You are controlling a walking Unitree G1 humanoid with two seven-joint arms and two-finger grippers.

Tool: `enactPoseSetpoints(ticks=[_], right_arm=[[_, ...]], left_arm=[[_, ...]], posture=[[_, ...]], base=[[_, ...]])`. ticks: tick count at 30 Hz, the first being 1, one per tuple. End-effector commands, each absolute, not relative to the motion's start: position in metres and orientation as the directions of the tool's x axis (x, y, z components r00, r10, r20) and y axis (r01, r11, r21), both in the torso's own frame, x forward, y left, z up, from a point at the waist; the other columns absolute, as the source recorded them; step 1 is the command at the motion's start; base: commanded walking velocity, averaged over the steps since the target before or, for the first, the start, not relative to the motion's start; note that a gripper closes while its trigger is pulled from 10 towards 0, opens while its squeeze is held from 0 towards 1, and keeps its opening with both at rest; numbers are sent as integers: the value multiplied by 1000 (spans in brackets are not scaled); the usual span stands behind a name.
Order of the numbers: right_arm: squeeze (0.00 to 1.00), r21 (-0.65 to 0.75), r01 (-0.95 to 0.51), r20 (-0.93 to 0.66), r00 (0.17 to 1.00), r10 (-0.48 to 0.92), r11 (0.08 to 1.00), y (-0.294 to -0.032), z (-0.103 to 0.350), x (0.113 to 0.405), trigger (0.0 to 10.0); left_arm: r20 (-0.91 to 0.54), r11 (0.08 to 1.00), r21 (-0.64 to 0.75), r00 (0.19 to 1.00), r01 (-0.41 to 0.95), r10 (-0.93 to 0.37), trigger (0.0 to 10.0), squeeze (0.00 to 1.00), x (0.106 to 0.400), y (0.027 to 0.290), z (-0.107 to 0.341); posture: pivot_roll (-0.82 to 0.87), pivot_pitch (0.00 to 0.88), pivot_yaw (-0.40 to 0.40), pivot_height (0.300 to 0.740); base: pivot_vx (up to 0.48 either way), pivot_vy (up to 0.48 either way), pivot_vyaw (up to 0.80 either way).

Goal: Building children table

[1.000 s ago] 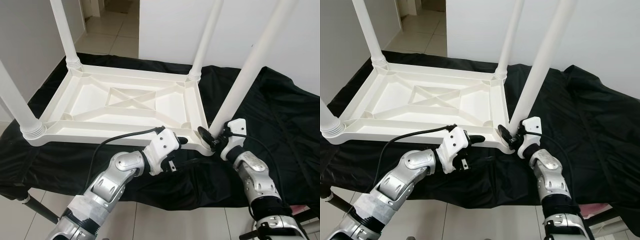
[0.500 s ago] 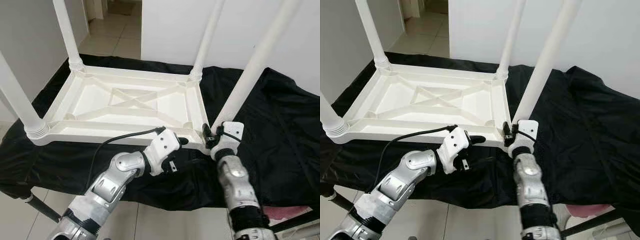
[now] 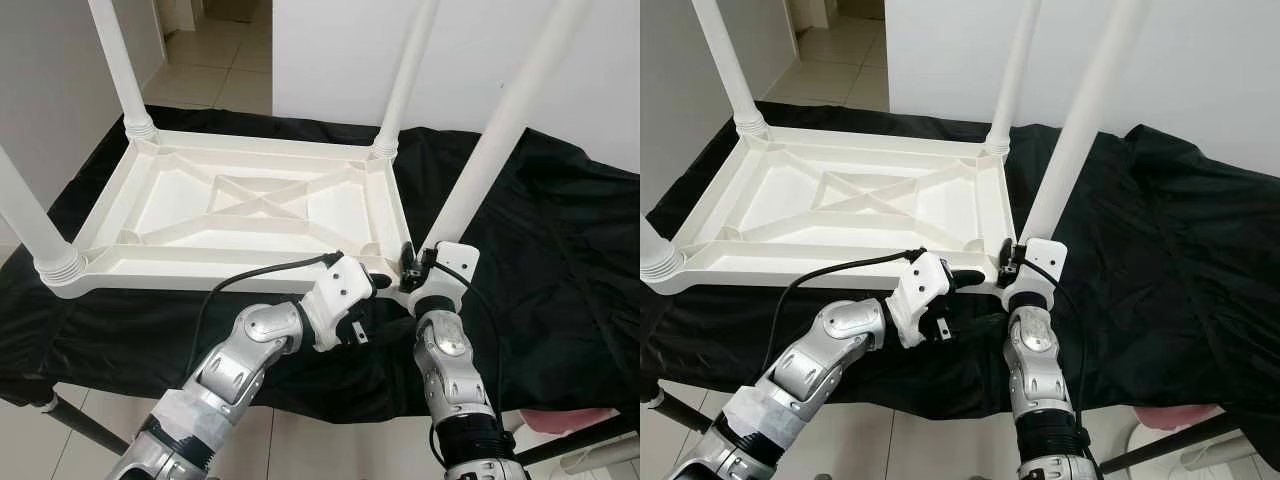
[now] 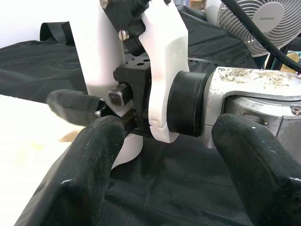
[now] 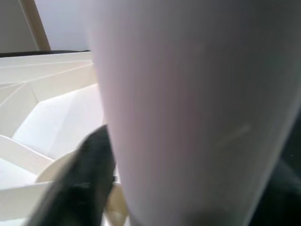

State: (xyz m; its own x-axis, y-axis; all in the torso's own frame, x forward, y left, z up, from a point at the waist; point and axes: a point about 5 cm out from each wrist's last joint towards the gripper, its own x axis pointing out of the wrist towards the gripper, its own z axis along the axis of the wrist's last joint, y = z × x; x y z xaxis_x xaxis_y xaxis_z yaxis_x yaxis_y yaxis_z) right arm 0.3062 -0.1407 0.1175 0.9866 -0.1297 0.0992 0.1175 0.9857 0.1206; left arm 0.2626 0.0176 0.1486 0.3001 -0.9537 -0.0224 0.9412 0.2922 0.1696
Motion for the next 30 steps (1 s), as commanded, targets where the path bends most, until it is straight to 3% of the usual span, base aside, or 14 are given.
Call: enactPoseSetpoints(ticks=[1,9,10,23,30], right_arm=[[1000,137,131,137,979,-150,982,-145,124,306,10000],[1000,142,101,178,976,-126,985,-146,127,299,10000],[0,135,80,201,974,-106,988,-148,127,291,10000],[0,129,33,235,970,-63,991,-156,121,251,10000],[0,127,-89,190,980,64,988,-148,108,234,10000]], left_arm=[[-31,246,166,254,955,-967,10000,0,260,14,148],[-33,245,164,254,956,-967,10000,0,258,14,147],[-34,247,165,255,955,-966,10000,0,258,14,146],[-30,317,181,327,931,-944,10000,0,273,29,151],[-43,392,219,411,893,-911,10000,0,292,56,156]], posture=[[-7,0,-59,740],[-2,0,-66,740],[0,0,-70,740],[-10,0,-73,740],[-22,0,-68,740]], base=[[0,0,0],[0,0,0],[0,0,0],[0,0,0],[0,0,0]])
